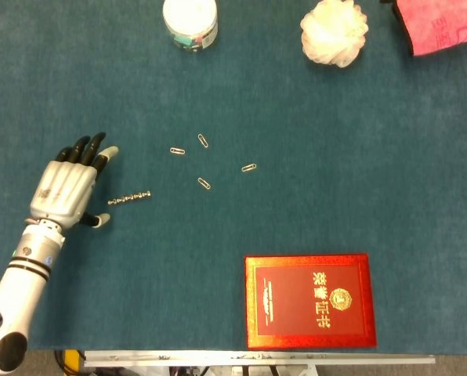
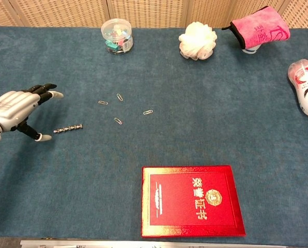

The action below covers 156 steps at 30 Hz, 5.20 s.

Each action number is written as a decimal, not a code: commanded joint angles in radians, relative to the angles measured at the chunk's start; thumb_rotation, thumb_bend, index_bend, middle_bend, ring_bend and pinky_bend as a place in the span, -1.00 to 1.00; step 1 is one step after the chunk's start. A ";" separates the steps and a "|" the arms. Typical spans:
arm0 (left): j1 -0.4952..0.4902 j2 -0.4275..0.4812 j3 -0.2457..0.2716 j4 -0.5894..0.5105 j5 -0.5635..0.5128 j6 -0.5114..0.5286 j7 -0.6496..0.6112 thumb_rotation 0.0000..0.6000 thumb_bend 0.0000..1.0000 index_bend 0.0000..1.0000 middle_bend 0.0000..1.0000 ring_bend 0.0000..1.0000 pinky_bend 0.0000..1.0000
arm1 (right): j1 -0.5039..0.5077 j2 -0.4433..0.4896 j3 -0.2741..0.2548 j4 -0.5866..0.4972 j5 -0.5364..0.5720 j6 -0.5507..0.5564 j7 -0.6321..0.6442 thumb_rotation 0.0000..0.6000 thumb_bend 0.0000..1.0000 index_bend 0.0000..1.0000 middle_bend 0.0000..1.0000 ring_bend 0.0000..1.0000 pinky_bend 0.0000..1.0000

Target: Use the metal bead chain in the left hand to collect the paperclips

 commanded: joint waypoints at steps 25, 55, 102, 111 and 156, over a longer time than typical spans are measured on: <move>-0.101 -0.077 -0.008 0.117 -0.117 -0.065 0.046 1.00 -0.81 -0.75 -1.00 -1.00 -0.70 | 0.008 -0.006 0.000 0.004 0.007 -0.023 -0.008 1.00 -1.00 -0.47 -0.35 -0.54 -0.08; -0.147 -0.020 -0.010 0.008 -0.230 -0.074 0.083 1.00 -0.80 -0.29 -1.00 -1.00 -0.70 | 0.008 -0.010 -0.002 0.003 0.004 -0.024 -0.014 1.00 -1.00 -0.47 -0.35 -0.54 -0.08; -0.212 -0.045 0.031 0.019 -0.367 -0.076 0.140 1.00 -0.34 -0.11 -1.00 -1.00 -0.70 | 0.011 -0.006 0.001 0.006 0.011 -0.031 -0.001 1.00 -1.00 -0.46 -0.35 -0.54 -0.08; -0.222 -0.051 0.038 0.024 -0.380 -0.077 0.145 1.00 -0.34 -0.07 -1.00 -1.00 -0.70 | 0.010 -0.004 0.001 0.006 0.010 -0.028 0.001 1.00 -1.00 -0.47 -0.35 -0.54 -0.08; -0.301 -0.008 0.054 -0.170 -0.433 0.038 0.345 1.00 -0.29 0.13 -0.90 -1.00 -0.70 | 0.000 0.010 0.001 0.001 -0.002 -0.007 0.029 1.00 -1.00 -0.47 -0.35 -0.54 -0.08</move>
